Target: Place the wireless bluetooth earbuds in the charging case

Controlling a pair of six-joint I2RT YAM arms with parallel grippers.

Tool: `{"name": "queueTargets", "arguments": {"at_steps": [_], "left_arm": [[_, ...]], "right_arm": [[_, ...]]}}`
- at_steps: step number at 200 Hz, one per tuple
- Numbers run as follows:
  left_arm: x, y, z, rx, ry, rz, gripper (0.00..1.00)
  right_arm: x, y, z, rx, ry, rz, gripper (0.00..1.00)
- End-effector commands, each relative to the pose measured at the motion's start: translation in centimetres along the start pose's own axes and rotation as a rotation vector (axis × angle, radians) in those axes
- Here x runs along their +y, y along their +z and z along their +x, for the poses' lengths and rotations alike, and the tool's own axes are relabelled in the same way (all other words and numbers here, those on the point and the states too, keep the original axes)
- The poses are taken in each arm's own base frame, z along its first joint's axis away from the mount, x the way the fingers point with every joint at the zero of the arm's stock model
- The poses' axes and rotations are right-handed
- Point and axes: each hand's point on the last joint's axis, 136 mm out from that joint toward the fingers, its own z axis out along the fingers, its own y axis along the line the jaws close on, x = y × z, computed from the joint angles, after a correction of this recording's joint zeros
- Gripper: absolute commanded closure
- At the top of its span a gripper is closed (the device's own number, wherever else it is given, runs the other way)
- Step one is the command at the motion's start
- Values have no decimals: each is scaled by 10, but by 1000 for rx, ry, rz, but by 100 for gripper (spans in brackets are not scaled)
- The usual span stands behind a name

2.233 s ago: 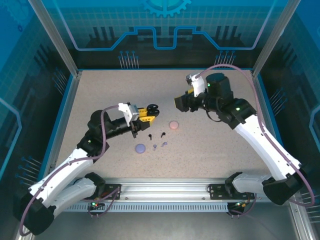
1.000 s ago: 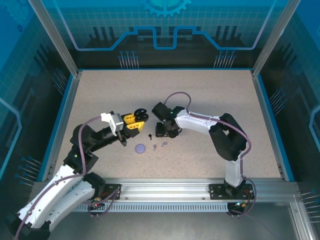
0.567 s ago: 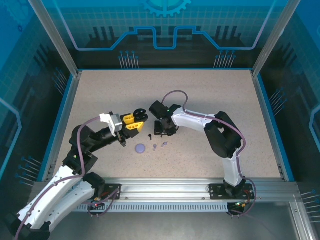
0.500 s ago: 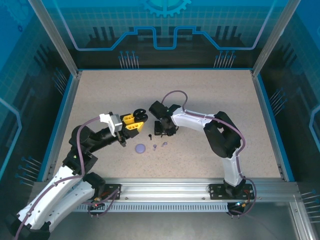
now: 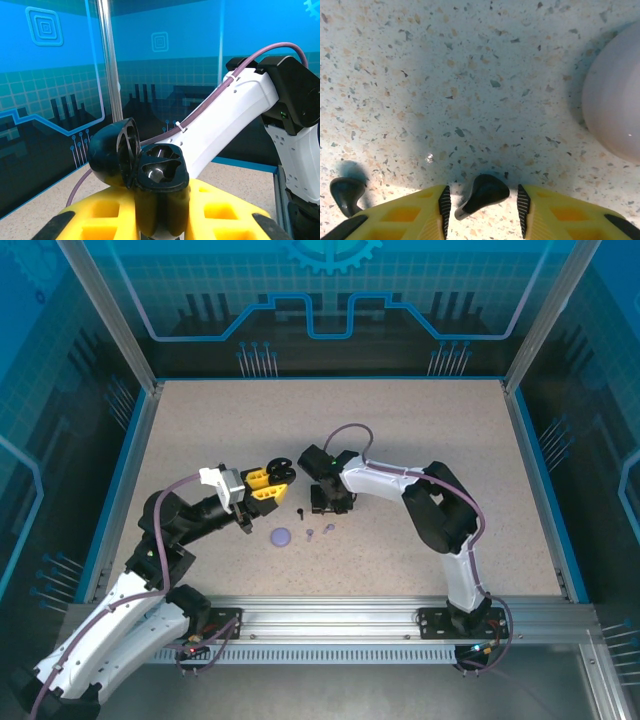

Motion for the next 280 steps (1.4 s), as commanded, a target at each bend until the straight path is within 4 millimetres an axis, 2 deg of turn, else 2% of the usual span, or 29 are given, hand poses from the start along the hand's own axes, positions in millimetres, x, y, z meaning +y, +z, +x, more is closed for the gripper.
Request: {"name": "queueTargets", "arguments": {"at_steps": [1, 91, 189, 241, 280], "left_arm": [[-3, 0, 4, 10, 8, 11, 100], [-2, -1, 9, 26, 4, 4, 100], [-1, -2, 12, 33, 6, -2, 100], [2, -2, 17, 38, -4, -20, 100], [8, 2, 29, 43, -43, -42, 100]], "right_arm": [[4, 4, -3, 12, 5, -6, 59], [6, 7, -7, 19, -23, -2, 65], [0, 21, 11, 108, -53, 40, 76], [9, -5, -6, 12, -81, -19, 78], [5, -52, -26, -110, -95, -31, 78]]}}
